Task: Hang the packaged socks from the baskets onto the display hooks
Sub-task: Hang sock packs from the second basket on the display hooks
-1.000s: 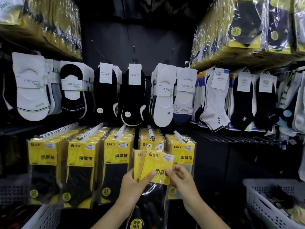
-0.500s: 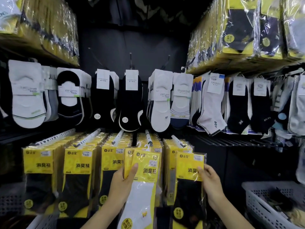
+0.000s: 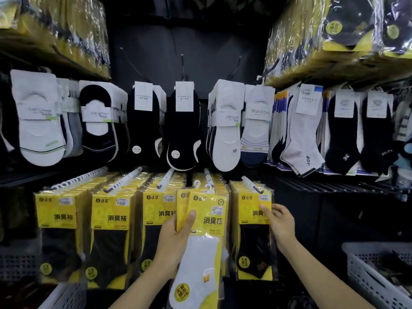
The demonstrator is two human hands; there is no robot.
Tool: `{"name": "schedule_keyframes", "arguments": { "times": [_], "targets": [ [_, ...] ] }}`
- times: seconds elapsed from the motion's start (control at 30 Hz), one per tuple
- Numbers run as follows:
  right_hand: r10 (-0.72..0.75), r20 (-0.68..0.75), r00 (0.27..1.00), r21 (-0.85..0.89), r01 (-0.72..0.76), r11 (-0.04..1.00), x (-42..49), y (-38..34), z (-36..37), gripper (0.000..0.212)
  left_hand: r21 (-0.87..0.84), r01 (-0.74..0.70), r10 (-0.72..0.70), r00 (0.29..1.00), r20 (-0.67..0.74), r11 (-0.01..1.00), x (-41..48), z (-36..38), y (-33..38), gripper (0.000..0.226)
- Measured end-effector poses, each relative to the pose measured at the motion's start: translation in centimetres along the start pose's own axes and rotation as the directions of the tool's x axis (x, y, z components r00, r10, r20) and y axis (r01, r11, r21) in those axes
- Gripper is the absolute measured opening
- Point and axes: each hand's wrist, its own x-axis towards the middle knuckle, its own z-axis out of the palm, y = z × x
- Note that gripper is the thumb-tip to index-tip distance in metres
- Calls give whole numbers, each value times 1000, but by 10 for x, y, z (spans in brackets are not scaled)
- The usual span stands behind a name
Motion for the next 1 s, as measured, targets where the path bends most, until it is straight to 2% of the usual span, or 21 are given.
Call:
{"name": "schedule_keyframes", "arguments": {
  "times": [0.23, 0.37, 0.43, 0.5, 0.6, 0.7, 0.77, 0.83, 1.0],
  "targets": [
    [42, -185, 982, -27, -48, 998, 28, 11, 30, 35, -44, -1, 0, 1000, -17, 999, 11, 4, -2, 33],
    [135, -268, 954, 50, -126, 991, 29, 10, 37, 41, -63, -19, 18, 1000, -12, 998, 11, 6, -2, 28],
    [126, -299, 946, 43, -118, 992, 16, 9, 35, 43, -84, -22, 22, 1000, 2, 996, 9, 6, -2, 24],
    [115, -227, 967, 55, -105, 993, -5, 7, 33, 37, -101, -20, 21, 1000, 11, 995, 5, 7, -1, 23],
    [125, 87, 988, 147, -137, 980, -44, -7, 31, 32, -114, -18, 20, 1000, 13, 993, 0, 10, -1, 26],
    [61, 358, 932, 212, -145, 966, -81, -30, 29, 38, -106, -23, 23, 1000, 1, 994, -5, 17, 0, 27],
    [17, 472, 882, 205, -129, 970, -98, -43, 26, 40, -130, -11, 10, 1000, -8, 991, -11, 22, 2, 22],
    [9, 506, 862, 186, -119, 975, -108, -52, 21, 35, -160, -15, 16, 1000, 4, 987, -16, 25, 6, 19],
    [54, 446, 893, 166, -142, 976, -114, -57, 5, 21, -112, -62, 66, 997, 34, 992, -26, 29, 16, 25]
  ]
}}
